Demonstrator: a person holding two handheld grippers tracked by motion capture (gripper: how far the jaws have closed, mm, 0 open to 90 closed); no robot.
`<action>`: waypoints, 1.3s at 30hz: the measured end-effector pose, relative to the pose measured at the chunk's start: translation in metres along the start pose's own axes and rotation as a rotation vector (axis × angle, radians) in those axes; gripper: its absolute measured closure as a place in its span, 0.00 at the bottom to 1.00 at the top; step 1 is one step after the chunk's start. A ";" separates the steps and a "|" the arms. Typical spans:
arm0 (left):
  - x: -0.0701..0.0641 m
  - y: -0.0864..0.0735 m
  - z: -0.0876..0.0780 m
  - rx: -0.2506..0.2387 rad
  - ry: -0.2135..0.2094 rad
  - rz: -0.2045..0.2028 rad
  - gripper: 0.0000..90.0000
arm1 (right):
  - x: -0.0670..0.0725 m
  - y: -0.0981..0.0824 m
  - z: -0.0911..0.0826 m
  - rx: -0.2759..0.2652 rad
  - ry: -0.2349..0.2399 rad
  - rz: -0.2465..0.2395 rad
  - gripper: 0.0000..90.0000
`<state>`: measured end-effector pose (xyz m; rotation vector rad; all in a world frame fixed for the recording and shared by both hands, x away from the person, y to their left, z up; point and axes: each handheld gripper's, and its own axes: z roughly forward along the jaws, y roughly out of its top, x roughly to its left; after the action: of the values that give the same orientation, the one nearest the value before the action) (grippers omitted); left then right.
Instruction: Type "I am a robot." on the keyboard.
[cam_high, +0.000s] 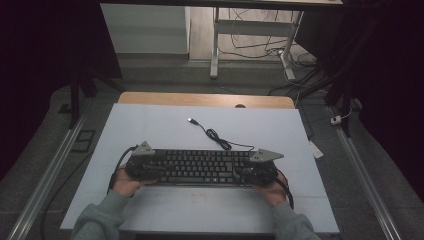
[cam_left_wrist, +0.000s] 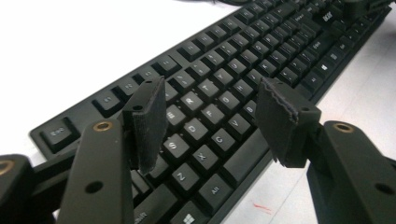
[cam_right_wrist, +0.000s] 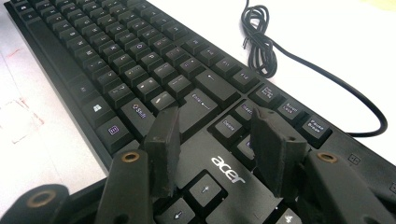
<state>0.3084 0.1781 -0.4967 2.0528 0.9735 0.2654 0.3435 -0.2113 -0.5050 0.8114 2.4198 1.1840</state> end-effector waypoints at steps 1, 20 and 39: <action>-0.002 0.000 0.001 0.004 -0.003 0.003 0.48 | 0.000 0.000 0.000 0.000 0.000 0.000 0.59; -0.024 -0.003 0.021 0.084 -0.057 0.094 0.62 | 0.000 0.000 0.001 0.008 -0.001 -0.003 0.59; -0.033 -0.007 0.036 0.150 -0.060 0.152 0.98 | 0.002 0.000 0.002 0.016 -0.006 -0.018 0.59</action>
<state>0.3001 0.1352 -0.5201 2.2631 0.8234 0.2142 0.3431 -0.2087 -0.5068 0.7955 2.4299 1.1554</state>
